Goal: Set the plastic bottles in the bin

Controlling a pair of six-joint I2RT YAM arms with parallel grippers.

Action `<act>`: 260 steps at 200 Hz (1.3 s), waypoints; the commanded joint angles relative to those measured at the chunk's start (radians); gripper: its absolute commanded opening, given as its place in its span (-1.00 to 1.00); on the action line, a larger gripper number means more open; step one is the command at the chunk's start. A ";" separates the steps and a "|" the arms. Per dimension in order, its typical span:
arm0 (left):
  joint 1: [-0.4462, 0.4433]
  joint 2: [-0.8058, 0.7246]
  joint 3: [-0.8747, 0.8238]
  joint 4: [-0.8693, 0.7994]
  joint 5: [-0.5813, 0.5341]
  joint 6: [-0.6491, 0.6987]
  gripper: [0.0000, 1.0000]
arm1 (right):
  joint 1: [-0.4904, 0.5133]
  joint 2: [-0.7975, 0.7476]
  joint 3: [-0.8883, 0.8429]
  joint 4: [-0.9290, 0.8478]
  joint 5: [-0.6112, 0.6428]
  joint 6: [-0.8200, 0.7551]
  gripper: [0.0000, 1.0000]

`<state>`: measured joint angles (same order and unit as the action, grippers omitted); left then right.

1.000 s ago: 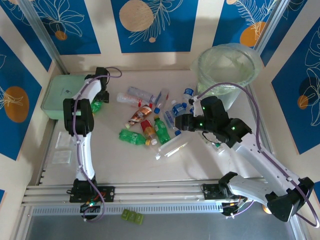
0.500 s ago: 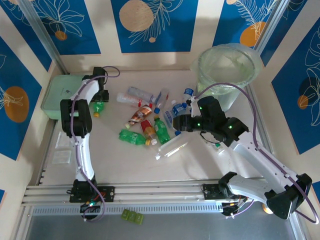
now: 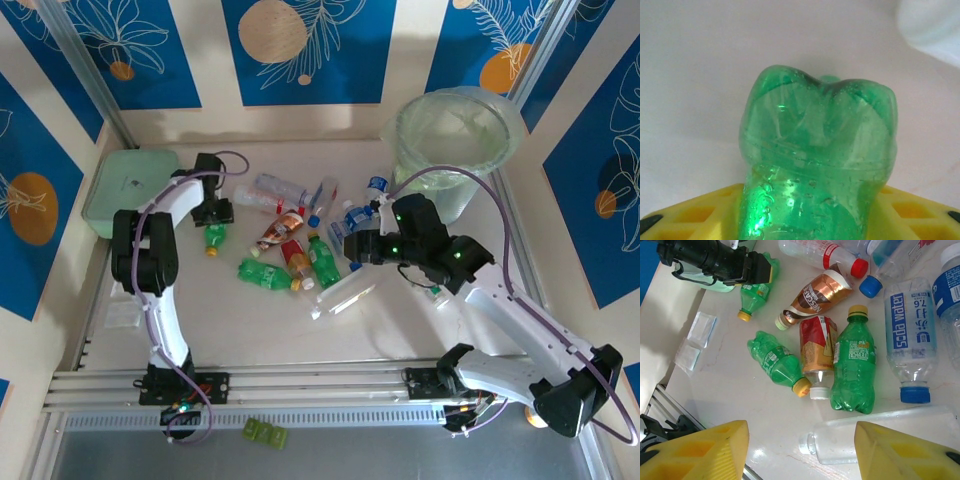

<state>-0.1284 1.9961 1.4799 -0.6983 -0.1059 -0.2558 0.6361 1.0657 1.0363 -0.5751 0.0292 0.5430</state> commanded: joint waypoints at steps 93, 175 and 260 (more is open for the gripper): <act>-0.008 0.035 -0.044 0.051 0.061 -0.028 0.20 | 0.033 0.015 0.026 0.017 0.017 -0.014 0.16; -0.046 -0.197 -0.045 0.045 0.095 -0.054 0.01 | 0.036 -0.031 0.078 -0.045 0.045 -0.012 0.16; -0.243 -0.506 -0.181 0.491 0.758 -0.143 0.05 | -0.062 -0.074 0.169 -0.012 -0.114 0.005 0.18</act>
<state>-0.3298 1.5299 1.3727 -0.4320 0.3138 -0.3252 0.6243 1.0264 1.1553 -0.6174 0.0319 0.5400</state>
